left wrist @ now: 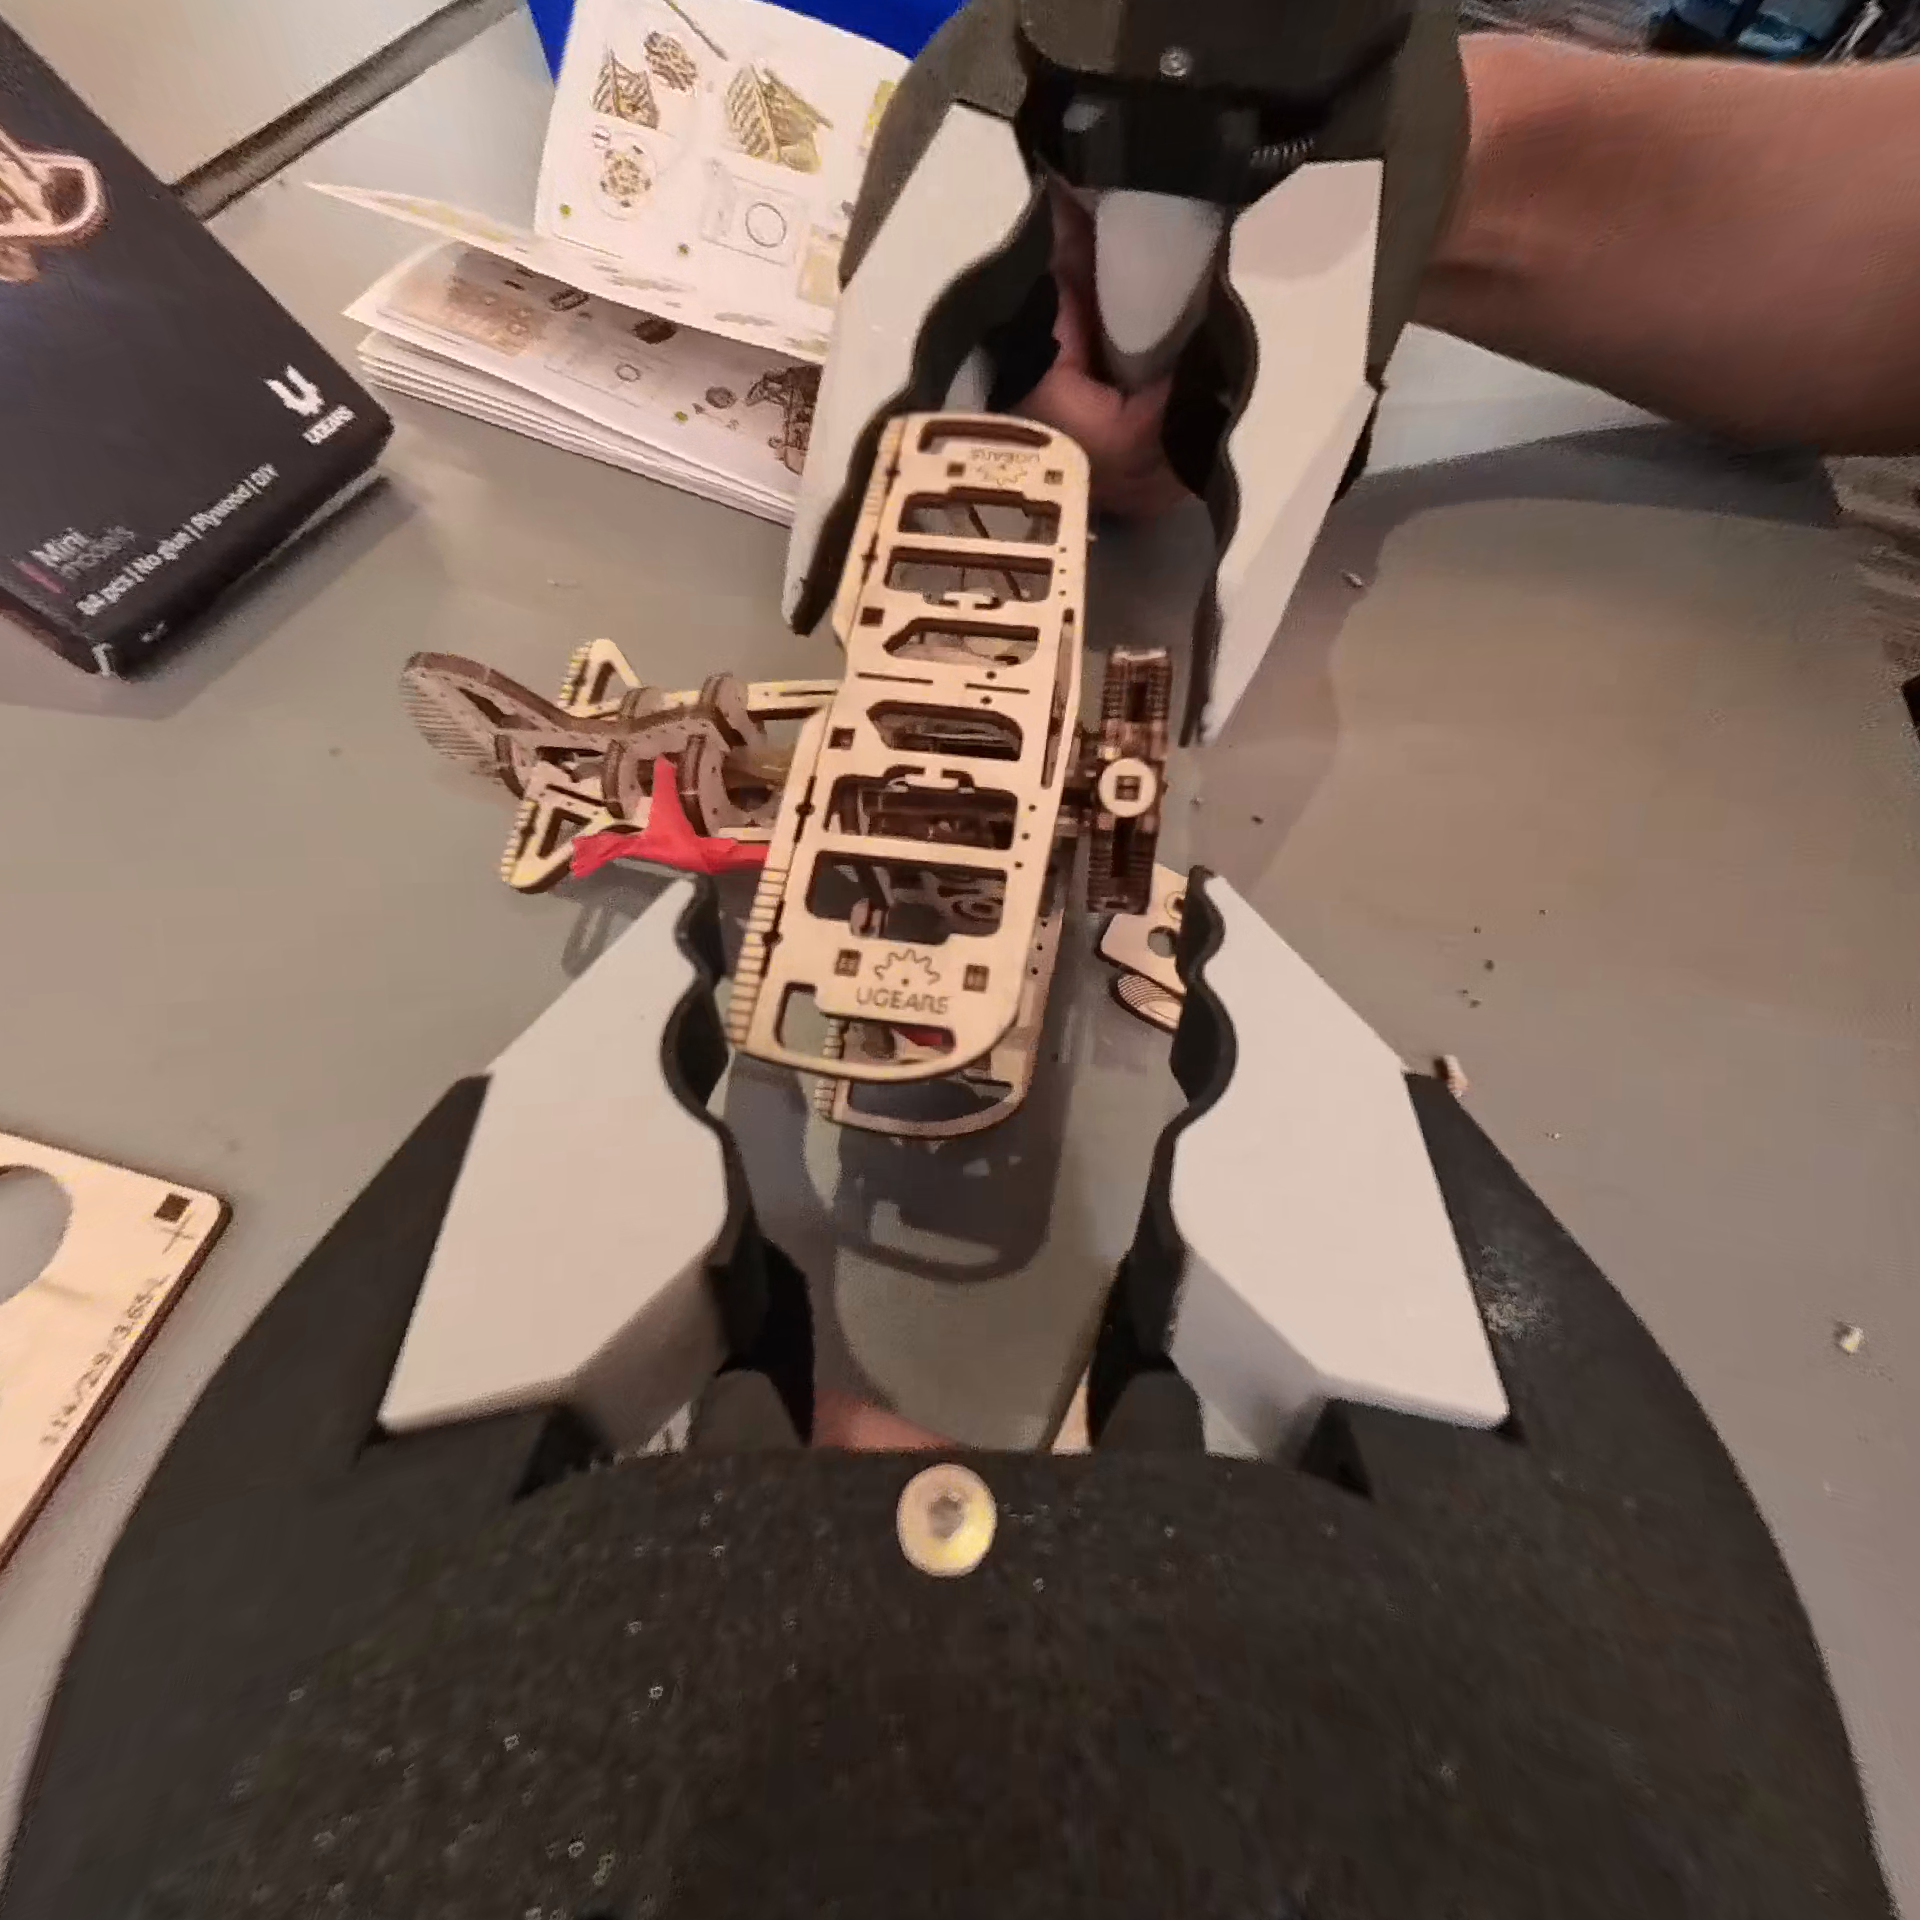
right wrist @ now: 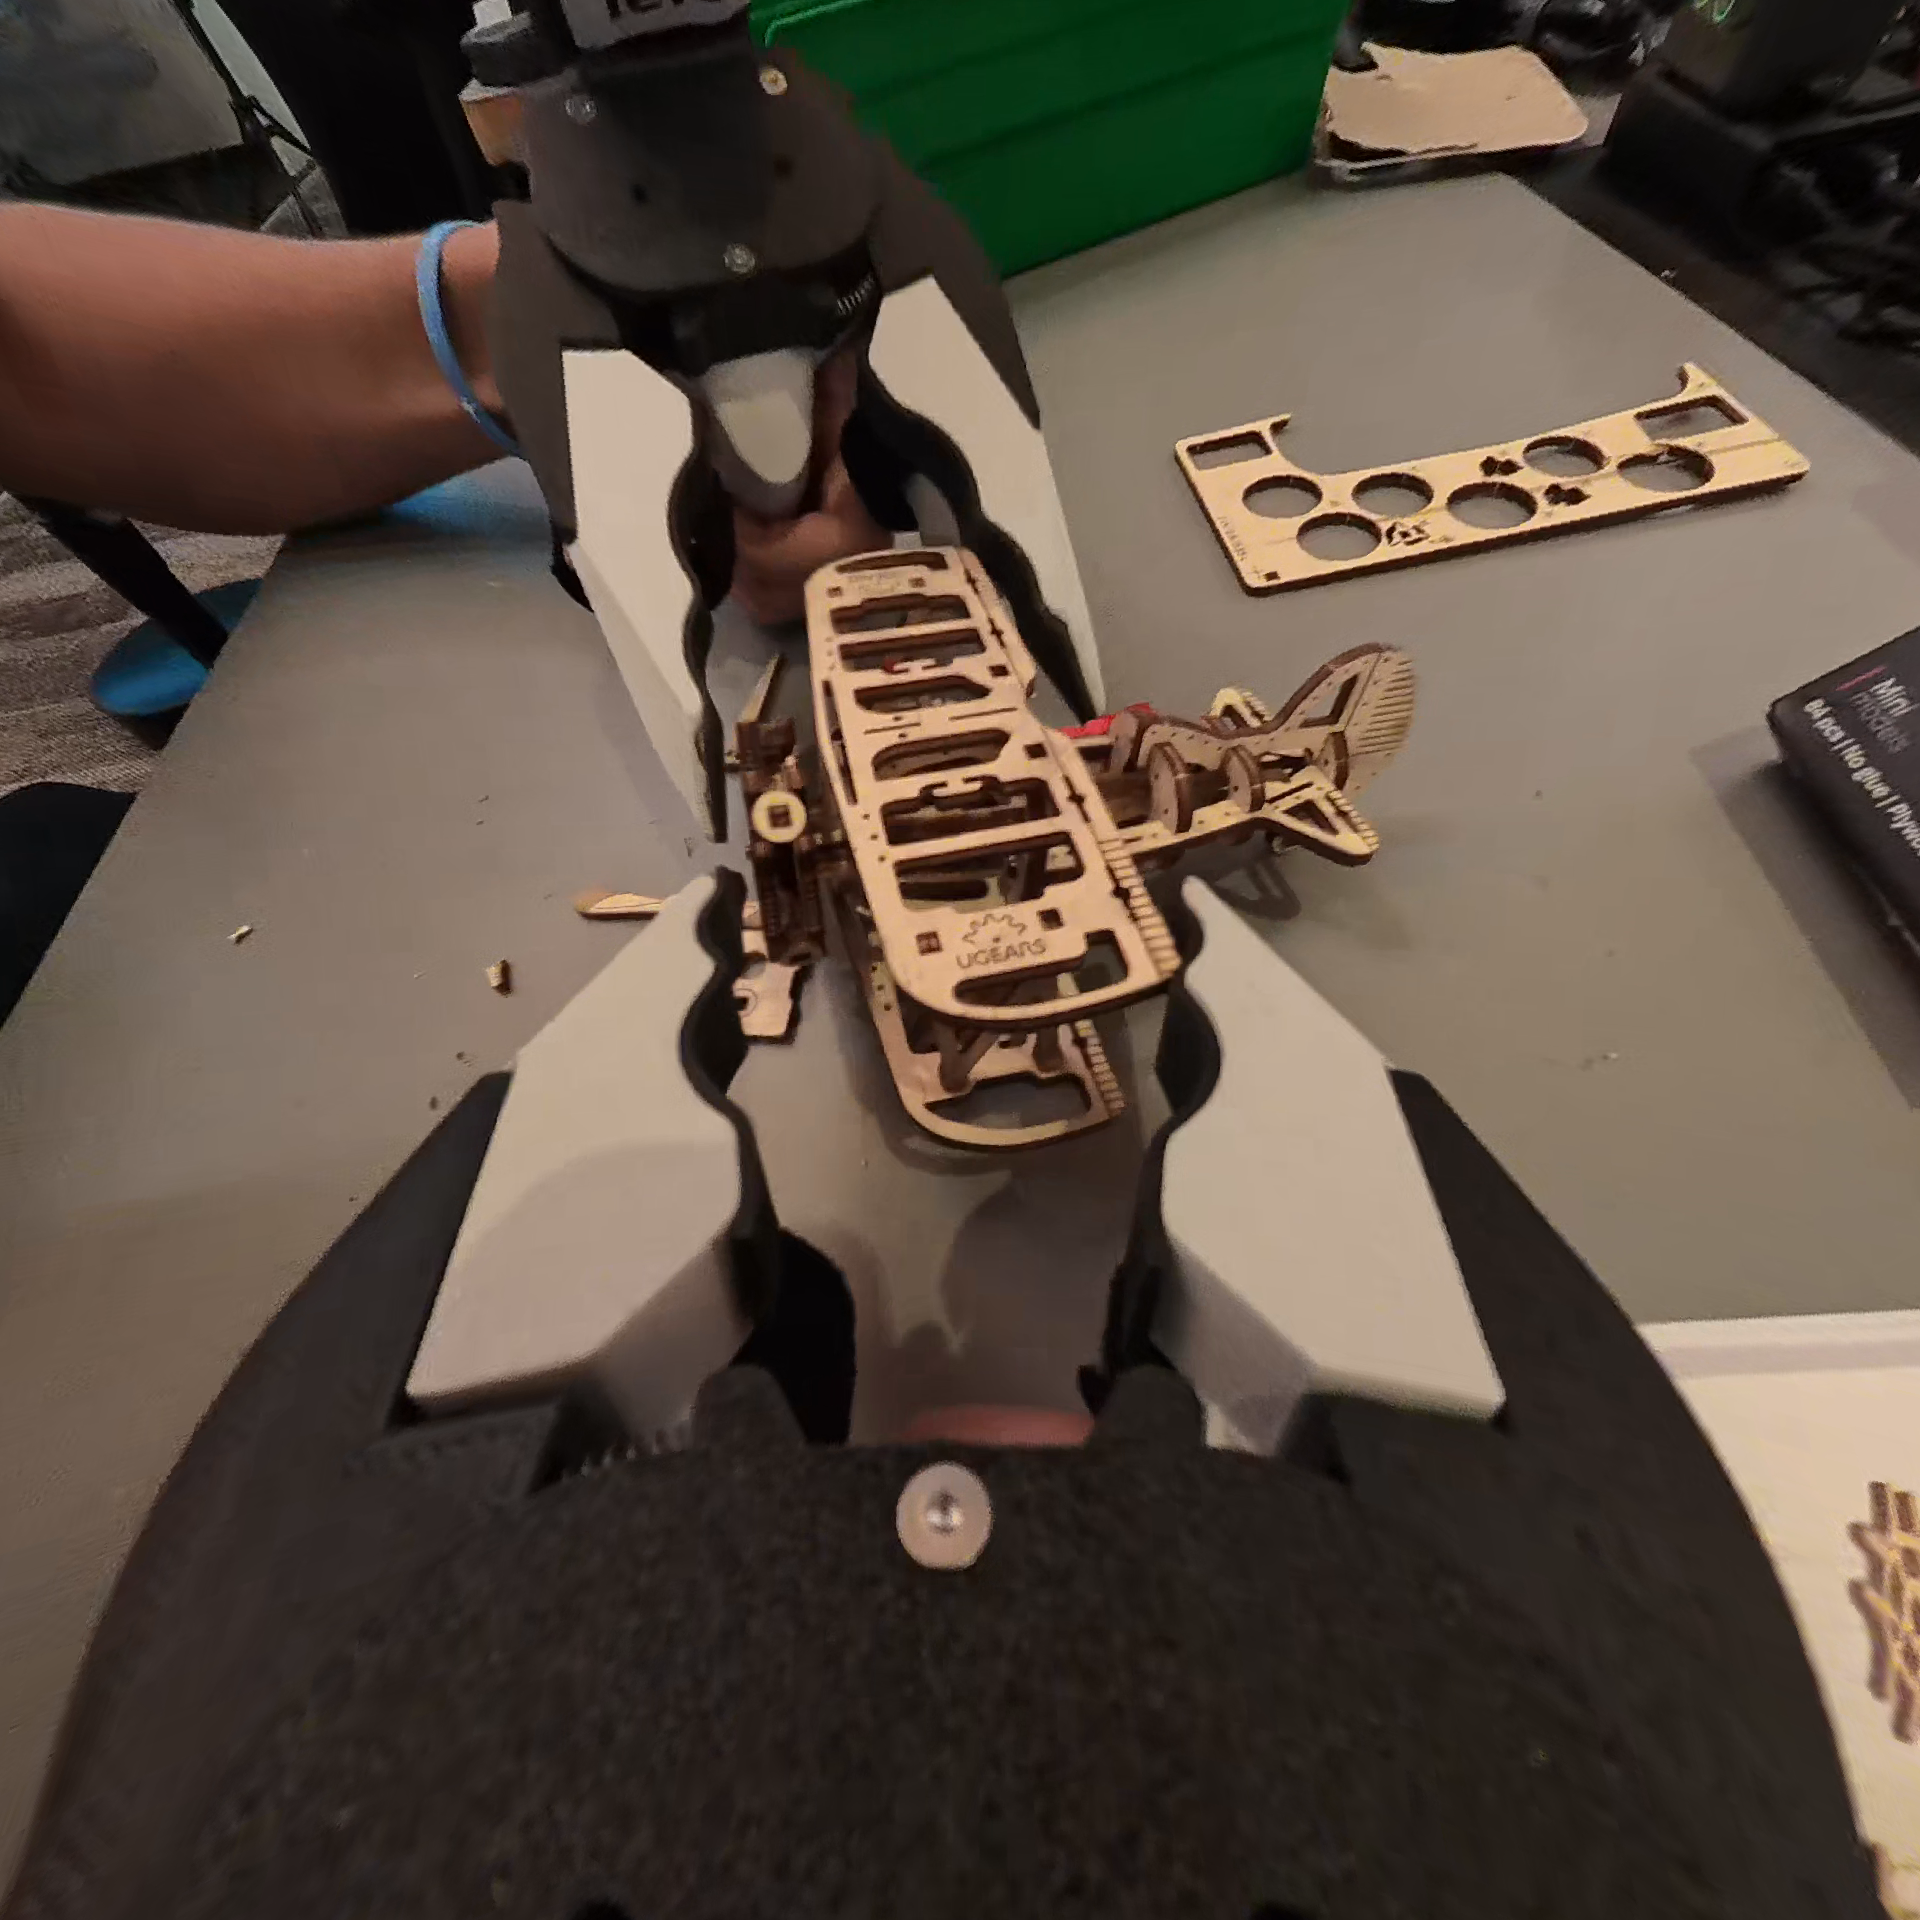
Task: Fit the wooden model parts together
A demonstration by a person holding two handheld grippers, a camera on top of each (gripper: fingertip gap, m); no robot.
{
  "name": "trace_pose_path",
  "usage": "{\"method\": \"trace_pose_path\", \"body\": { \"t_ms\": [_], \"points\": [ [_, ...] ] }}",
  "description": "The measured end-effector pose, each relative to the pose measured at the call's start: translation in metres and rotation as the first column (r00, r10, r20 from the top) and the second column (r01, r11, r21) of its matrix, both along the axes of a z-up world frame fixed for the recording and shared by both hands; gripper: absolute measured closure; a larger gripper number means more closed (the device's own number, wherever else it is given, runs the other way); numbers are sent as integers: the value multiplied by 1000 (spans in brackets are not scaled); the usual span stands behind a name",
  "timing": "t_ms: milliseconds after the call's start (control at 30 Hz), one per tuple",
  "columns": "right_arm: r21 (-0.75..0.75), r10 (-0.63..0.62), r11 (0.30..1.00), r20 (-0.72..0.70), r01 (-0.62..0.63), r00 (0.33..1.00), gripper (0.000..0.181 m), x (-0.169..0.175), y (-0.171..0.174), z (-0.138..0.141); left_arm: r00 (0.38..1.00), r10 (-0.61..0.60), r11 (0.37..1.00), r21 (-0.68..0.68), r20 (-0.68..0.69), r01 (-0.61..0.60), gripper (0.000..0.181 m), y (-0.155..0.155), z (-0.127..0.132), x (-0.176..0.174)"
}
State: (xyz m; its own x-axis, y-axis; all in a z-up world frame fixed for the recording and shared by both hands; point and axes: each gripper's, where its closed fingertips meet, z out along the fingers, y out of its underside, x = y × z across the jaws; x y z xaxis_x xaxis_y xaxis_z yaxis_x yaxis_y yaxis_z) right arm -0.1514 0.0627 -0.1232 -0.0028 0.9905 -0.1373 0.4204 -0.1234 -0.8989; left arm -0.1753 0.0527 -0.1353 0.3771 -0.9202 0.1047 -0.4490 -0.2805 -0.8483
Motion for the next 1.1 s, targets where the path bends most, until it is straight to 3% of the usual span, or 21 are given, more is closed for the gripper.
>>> {"method": "trace_pose_path", "body": {
  "t_ms": [333, 433, 767, 1100],
  "points": [
    [-24, 29, 999, 25, -29, 999, 104, -2, 2, -4, 1000, 17, 999, 36, 0, -17, 103, 5, 2, 1],
    [-56, 82, 995, 79, -77, 994, 97, -4, -3, -13, 1000, 13, 999, 34, -6, -13, 105, 5, 1, 1],
    [-114, 126, 986, 27, -122, 992, 124, -3, -8, -5, 1000, 19, 999, 28, -6, -18, 105, 6, 0, 0],
    [-156, 146, 978, 30, -140, 989, 127, -2, -10, -6, 1000, 27, 1000, 0, 1, -27, 106, 3, 0, 0]
  ]
}}
